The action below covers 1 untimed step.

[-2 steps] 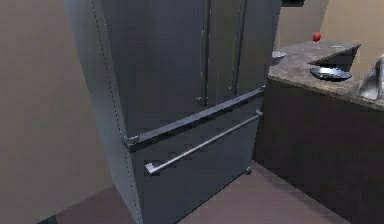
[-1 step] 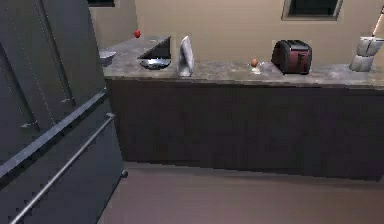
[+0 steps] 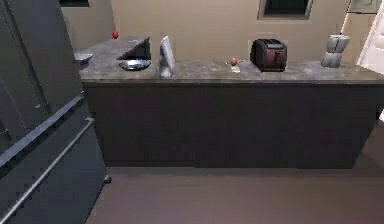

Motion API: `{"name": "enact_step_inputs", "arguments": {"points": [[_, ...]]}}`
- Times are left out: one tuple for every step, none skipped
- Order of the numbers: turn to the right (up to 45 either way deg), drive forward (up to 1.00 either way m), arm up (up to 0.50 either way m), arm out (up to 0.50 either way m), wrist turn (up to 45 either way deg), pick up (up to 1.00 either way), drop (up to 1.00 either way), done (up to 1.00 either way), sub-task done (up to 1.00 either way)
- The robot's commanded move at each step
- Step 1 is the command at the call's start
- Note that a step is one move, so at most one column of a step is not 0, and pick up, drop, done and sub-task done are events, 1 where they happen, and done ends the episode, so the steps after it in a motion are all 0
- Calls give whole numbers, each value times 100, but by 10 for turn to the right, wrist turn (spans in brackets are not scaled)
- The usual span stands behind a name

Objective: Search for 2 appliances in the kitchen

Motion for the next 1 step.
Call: {"name": "enact_step_inputs", "arguments": {"points": [[0,100,0,0,0,0,0,0,0]]}}
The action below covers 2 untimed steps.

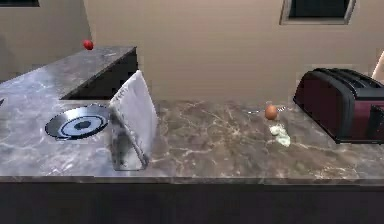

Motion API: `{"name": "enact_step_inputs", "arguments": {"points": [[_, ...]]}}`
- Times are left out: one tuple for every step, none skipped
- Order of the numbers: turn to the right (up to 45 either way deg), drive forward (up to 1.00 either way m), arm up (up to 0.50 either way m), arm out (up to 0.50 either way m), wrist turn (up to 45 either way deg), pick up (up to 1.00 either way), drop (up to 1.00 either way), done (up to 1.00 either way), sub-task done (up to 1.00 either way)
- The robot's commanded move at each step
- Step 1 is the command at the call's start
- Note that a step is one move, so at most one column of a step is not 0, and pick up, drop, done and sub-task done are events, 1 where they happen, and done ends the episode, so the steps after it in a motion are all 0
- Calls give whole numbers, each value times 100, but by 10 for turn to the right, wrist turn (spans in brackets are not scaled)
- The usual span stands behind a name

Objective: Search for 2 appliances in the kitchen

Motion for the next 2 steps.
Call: {"name": "enact_step_inputs", "arguments": {"points": [[360,0,0,0,0,0,0,0,0],[0,0,0,0,0,0,0,100,0]]}}
